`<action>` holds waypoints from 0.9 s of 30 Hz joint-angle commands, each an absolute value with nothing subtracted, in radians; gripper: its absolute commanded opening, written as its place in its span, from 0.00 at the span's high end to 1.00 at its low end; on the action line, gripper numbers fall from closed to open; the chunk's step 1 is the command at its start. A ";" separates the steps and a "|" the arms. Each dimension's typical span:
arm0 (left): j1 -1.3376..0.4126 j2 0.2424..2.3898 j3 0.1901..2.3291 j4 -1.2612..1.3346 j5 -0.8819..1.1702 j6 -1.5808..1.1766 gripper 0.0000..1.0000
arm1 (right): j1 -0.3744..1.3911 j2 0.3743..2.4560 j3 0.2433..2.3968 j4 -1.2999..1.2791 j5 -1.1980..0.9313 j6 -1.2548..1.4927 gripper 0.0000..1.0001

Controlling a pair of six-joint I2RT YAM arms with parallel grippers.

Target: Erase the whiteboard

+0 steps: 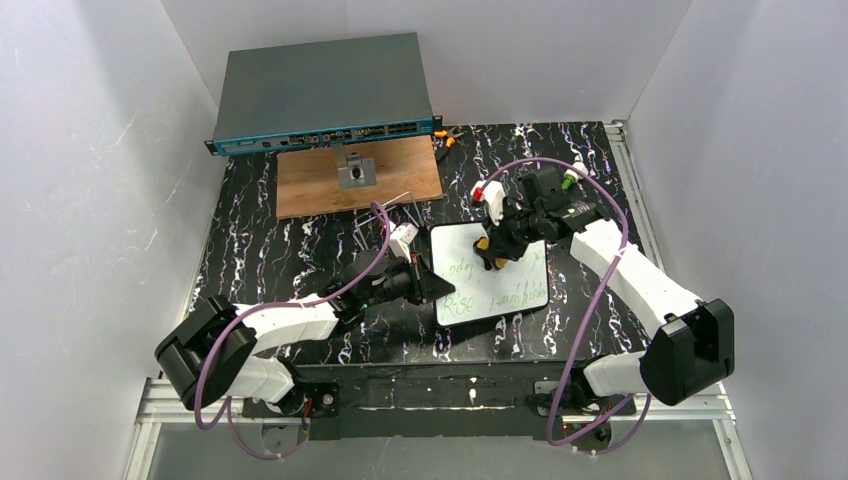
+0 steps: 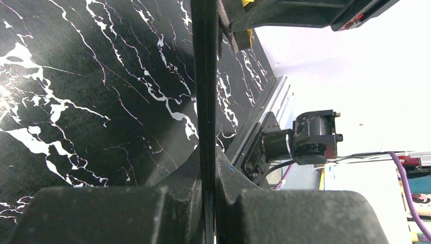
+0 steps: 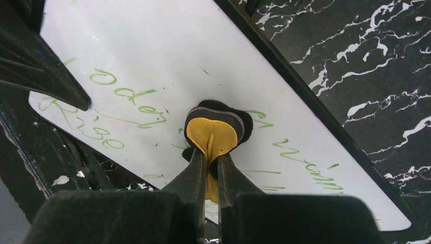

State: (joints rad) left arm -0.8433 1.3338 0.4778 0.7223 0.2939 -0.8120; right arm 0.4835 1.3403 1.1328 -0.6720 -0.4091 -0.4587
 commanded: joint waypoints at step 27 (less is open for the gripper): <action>-0.847 1.338 0.470 0.721 0.316 -0.771 1.00 | 0.396 1.272 1.114 -0.610 -0.458 -0.414 0.99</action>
